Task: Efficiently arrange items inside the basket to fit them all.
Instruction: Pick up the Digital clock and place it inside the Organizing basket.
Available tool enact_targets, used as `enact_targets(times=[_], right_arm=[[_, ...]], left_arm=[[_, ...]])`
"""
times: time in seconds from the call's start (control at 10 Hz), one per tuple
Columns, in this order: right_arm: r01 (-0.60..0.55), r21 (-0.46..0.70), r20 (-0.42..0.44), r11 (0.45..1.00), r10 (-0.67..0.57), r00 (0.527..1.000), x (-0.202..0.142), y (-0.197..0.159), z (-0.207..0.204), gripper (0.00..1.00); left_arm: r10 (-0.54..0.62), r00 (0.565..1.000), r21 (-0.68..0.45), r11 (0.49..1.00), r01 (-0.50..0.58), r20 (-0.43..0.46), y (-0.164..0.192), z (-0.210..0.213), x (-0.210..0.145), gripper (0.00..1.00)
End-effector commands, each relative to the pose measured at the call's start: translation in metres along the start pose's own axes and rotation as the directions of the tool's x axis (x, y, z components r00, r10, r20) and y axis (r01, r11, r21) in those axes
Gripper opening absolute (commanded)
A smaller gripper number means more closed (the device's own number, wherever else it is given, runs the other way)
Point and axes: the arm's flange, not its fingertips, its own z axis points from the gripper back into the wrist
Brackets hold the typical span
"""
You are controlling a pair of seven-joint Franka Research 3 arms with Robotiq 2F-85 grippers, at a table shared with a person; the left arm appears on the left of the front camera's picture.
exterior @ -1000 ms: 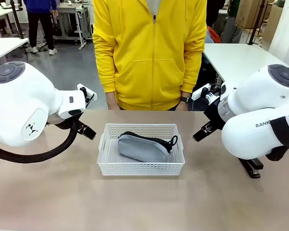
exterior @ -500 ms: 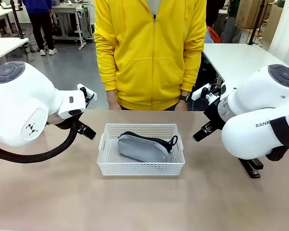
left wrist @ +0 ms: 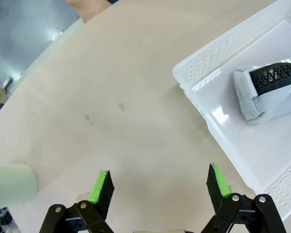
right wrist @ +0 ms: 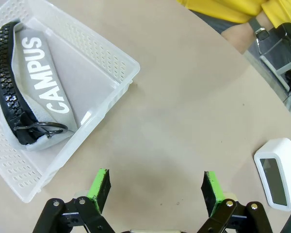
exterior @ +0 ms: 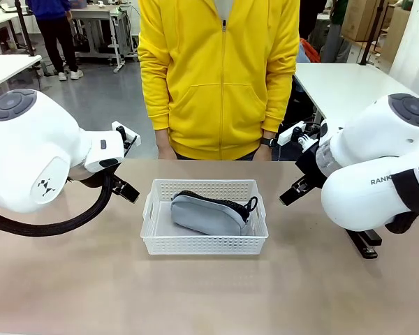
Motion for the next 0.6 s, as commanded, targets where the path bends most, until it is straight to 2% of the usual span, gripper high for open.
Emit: enact_targets(times=[0.0,0.2,0.3,0.5], right_arm=[[0.001,0.0,0.0,1.0,-0.001,1.0,0.0,0.0,0.0,1.0],[0.01,-0.01,-0.031,1.0,-0.011,0.999,0.0,-0.002,0.008,1.0],[0.032,0.024,-0.033,0.999,-0.032,0.999,-0.002,-0.009,0.021,1.0],[0.152,0.122,-0.032,0.981,-0.149,0.988,-0.011,-0.03,0.073,1.0]], left_arm=[[-0.001,1.0,0.0,1.0,0.001,0.0,0.0,0.0,0.0,1.0],[0.0,1.0,0.0,1.0,0.0,0.0,0.0,0.0,0.0,1.0],[-0.022,1.0,-0.066,0.998,0.022,0.006,0.002,0.013,-0.006,1.0],[-0.029,0.999,-0.217,0.976,0.032,0.02,0.022,0.06,-0.016,1.0]])
